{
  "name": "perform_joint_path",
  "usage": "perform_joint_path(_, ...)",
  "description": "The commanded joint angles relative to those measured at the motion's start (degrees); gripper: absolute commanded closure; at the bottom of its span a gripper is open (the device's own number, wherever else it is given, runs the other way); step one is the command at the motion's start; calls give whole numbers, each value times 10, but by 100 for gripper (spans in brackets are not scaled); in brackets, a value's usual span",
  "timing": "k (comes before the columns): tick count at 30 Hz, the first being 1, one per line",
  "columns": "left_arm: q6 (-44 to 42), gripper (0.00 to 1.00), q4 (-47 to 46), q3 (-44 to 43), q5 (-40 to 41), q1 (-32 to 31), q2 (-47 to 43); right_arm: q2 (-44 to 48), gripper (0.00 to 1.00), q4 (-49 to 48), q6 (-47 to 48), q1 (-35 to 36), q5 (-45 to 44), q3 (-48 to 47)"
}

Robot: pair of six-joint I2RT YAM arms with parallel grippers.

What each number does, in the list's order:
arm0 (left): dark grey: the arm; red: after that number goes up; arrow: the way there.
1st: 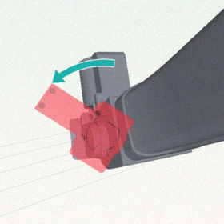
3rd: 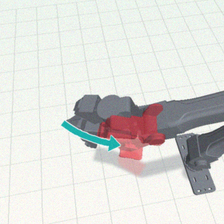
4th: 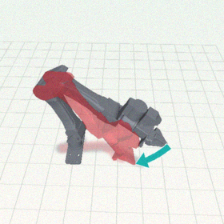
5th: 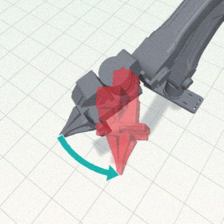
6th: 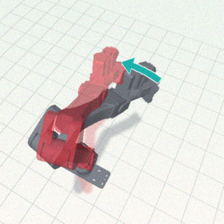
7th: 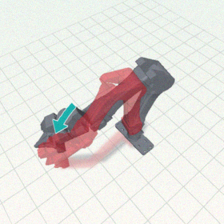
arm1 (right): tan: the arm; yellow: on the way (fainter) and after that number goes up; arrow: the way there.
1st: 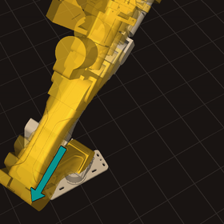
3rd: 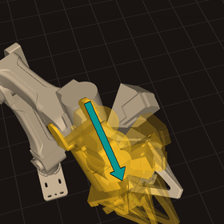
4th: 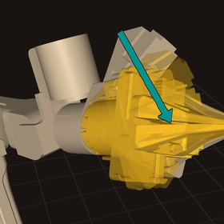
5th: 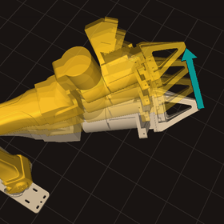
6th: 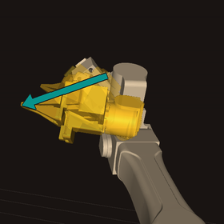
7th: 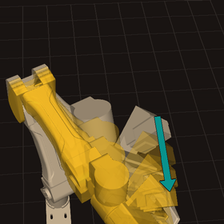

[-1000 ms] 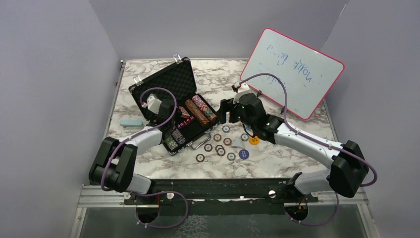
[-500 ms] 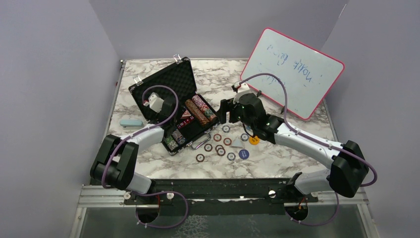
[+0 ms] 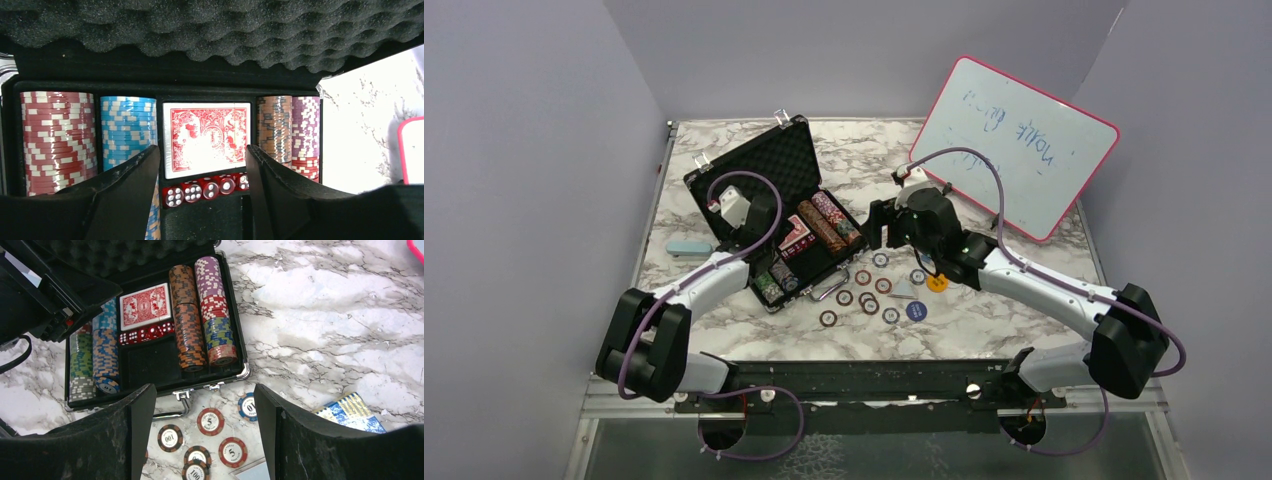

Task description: Pack up texas hold em set

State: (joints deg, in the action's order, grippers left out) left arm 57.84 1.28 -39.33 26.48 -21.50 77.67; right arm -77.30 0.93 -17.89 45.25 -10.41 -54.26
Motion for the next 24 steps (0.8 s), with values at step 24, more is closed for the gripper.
perform_joint_path(24, -235, 38, -51, -16, -185, -4, -116, -40, 19, 243, -176, -26, -194, -23)
